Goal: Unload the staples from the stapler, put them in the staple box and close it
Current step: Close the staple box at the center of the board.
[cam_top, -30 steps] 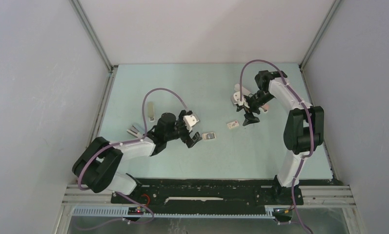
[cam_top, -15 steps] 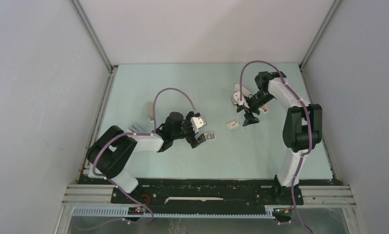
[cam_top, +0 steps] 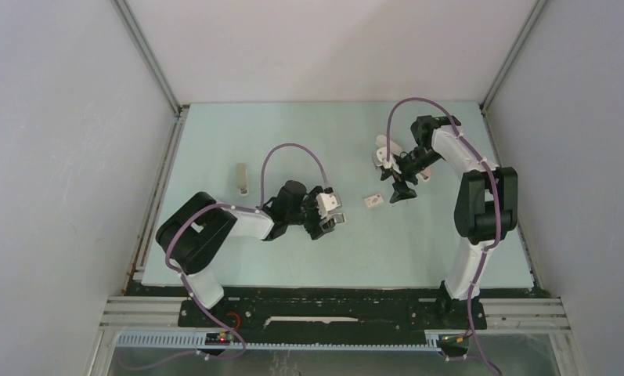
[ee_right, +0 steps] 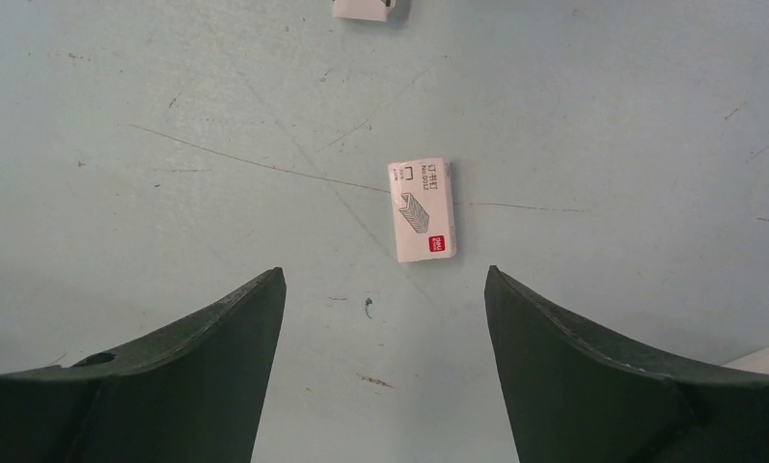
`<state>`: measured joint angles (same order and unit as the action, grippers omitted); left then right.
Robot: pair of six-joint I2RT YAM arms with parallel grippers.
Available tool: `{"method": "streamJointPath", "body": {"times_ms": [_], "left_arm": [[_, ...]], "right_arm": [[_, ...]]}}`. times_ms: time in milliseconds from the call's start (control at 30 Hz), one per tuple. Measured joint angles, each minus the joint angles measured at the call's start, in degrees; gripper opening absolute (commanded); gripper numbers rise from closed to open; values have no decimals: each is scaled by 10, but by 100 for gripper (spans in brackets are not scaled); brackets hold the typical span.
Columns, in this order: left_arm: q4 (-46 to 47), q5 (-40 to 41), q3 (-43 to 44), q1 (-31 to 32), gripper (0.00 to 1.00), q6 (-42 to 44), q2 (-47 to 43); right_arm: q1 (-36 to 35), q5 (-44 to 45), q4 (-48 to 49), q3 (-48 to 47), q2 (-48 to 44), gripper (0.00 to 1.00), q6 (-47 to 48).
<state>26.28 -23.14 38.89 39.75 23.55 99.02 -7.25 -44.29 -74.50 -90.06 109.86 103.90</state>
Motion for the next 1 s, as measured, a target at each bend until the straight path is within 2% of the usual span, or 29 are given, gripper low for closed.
{"method": "streamJointPath", "body": {"times_ms": [567, 1000], "left_arm": [[-9, 8, 11, 10, 55, 12, 11], [-7, 11, 10, 14, 51, 15, 11]], "right_arm": [[-3, -7, 20, 13, 2, 84, -13], [-44, 46, 129, 61, 5, 83, -11]]}}
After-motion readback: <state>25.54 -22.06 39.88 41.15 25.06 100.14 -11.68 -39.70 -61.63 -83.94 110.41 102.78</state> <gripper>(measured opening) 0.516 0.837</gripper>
